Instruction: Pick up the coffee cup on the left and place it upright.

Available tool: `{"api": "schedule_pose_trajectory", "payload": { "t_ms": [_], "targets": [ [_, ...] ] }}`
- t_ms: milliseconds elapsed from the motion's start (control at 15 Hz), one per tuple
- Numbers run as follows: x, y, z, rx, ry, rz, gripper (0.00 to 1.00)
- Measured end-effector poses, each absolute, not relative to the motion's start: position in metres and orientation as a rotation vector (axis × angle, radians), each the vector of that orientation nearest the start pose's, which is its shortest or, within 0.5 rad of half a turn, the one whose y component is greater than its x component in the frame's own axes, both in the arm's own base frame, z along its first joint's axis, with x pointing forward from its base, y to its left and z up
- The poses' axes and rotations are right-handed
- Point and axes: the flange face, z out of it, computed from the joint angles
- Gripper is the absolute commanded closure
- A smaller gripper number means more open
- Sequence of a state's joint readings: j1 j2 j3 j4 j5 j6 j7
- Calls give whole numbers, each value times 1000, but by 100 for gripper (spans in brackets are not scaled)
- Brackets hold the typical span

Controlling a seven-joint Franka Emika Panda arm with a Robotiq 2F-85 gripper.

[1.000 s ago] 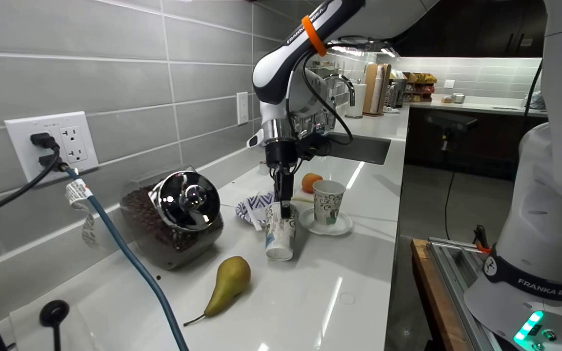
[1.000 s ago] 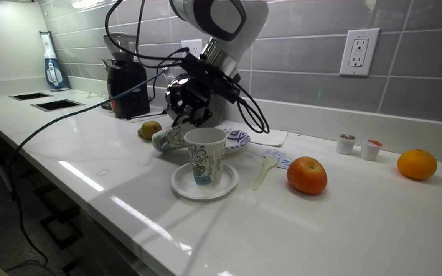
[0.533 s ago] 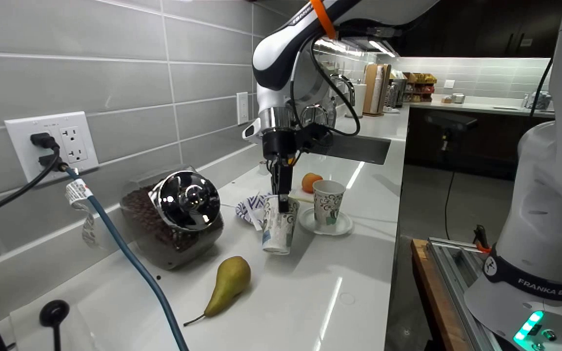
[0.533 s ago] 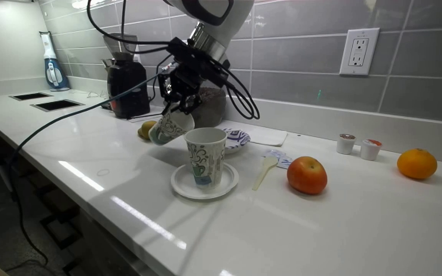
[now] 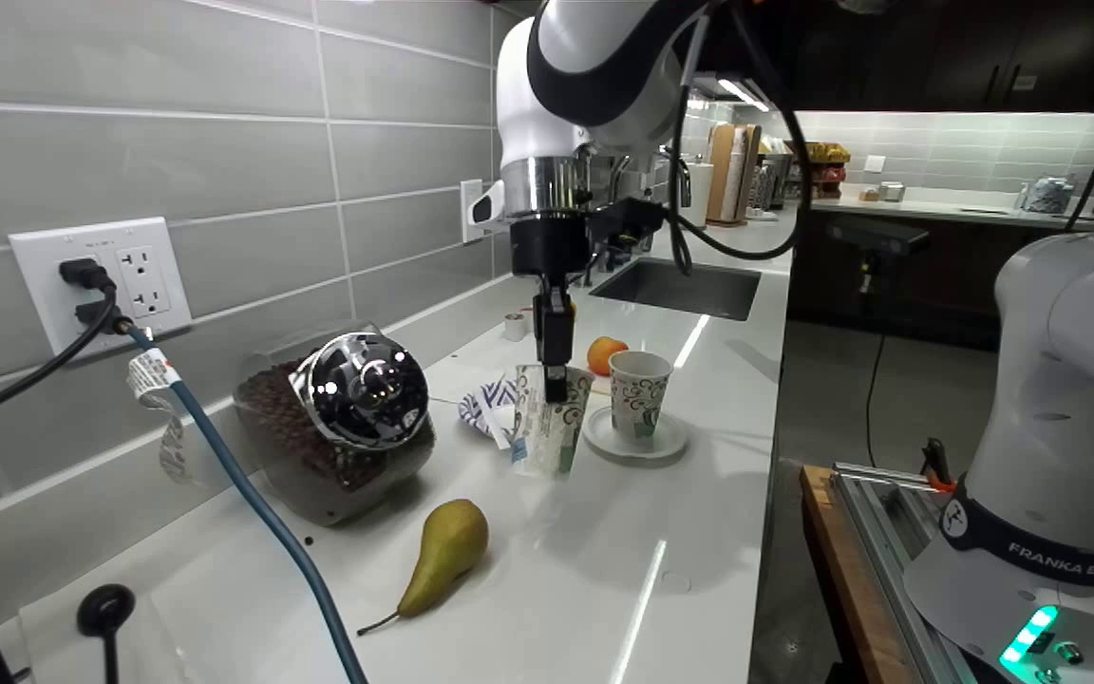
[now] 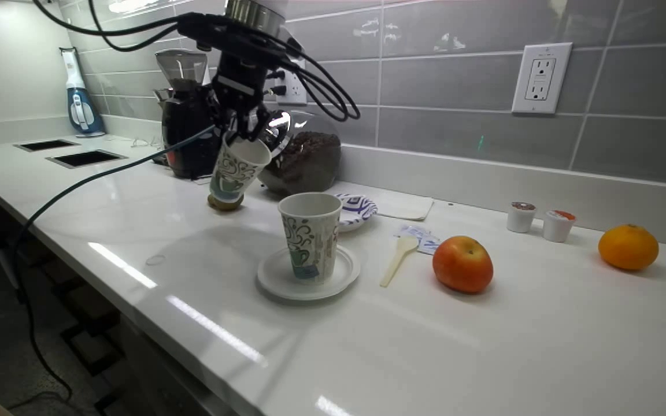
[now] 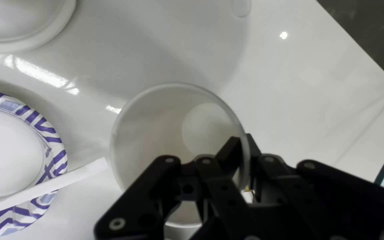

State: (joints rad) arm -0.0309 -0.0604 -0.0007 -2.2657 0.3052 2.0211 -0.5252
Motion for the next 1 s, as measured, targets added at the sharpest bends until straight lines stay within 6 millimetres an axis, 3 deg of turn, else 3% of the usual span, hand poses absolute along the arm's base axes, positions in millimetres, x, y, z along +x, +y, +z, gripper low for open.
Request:
{"api": "schedule_pose_trajectory", "payload": {
  "t_ms": [200, 400, 667, 1000],
  "targets": [
    [480, 34, 387, -2951, -408, 141, 98],
    [475, 52, 390, -3109, -330, 177, 98],
    [471, 53, 384, -3255, -254, 249, 98],
    [477, 48, 360, -3278, -237, 333, 98]
  ]
}}
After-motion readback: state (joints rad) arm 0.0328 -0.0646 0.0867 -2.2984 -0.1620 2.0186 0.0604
